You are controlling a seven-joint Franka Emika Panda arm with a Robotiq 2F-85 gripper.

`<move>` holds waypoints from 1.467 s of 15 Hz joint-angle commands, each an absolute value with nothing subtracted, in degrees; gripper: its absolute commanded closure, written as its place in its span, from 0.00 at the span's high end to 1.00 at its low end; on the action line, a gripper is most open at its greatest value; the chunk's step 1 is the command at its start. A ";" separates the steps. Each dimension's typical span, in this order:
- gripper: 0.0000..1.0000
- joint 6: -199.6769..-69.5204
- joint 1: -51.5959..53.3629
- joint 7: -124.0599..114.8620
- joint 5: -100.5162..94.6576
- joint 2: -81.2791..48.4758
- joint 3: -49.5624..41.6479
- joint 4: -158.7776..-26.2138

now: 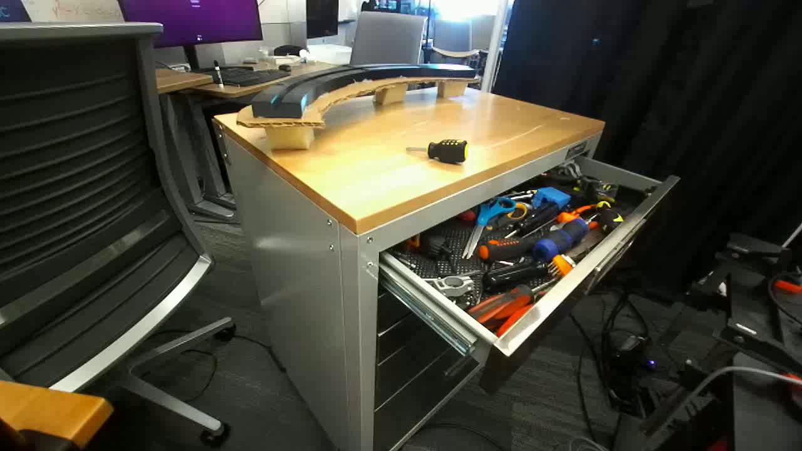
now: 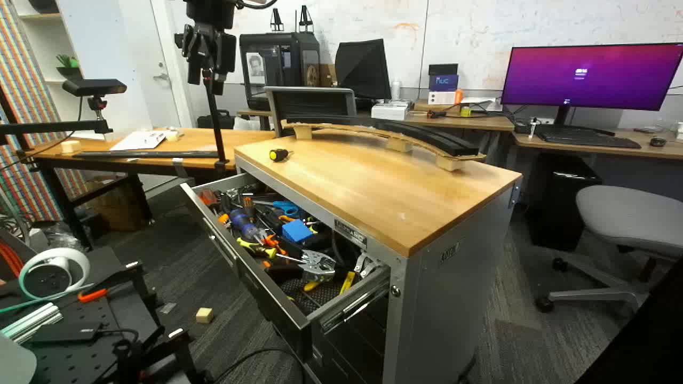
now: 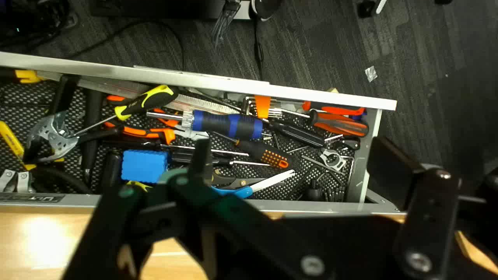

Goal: Put the screwdriver in the open drawer then close the drawer

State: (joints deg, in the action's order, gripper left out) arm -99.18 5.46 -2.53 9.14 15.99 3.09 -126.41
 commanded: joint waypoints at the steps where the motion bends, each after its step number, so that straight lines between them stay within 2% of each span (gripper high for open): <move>1: 1.00 -99.09 4.97 -2.43 9.23 15.97 3.51 -126.16; 5: 1.00 -99.54 4.92 -1.17 10.18 13.95 2.97 -124.79; 15: 1.00 -114.13 8.31 -1.76 4.58 -21.12 6.65 -105.13; 20: 1.00 -118.30 12.45 -7.12 -2.82 -30.49 5.76 -95.54; 21: 0.81 -118.41 13.06 -7.81 -3.82 -31.51 5.51 -94.06; 22: 0.72 -118.43 13.62 -8.51 -4.63 -32.18 5.38 -93.02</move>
State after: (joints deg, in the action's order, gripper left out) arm -118.67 11.65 -5.95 -1.82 -28.86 6.25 -98.96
